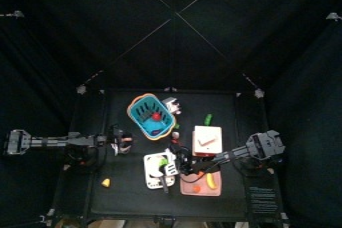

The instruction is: Place starfruit in pan

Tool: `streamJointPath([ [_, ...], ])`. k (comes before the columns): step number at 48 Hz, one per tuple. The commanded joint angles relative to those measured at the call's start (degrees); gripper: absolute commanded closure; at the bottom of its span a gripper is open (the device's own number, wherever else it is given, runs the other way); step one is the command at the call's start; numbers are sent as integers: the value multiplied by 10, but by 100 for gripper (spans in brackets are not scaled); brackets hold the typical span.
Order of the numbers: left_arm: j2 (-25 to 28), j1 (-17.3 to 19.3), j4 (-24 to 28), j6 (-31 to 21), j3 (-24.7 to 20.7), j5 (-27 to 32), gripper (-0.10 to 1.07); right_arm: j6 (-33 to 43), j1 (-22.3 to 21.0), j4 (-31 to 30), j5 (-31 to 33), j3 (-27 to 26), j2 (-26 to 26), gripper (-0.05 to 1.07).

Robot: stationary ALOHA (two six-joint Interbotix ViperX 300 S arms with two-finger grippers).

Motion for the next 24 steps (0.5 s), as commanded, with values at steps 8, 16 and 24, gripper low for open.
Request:
streamJointPath([
  [8, 0, 3, 0, 1, -6, -3, 27, 7, -23, -19, -13, -24, 11, 27],
  [16, 0, 3, 0, 1, -5, -3, 27, 9, -25, -15, -14, -25, 32, 27],
  [24, 0, 3, 0, 1, -5, -3, 27, 10, -29, -5, -12, -32, 46, 26],
])
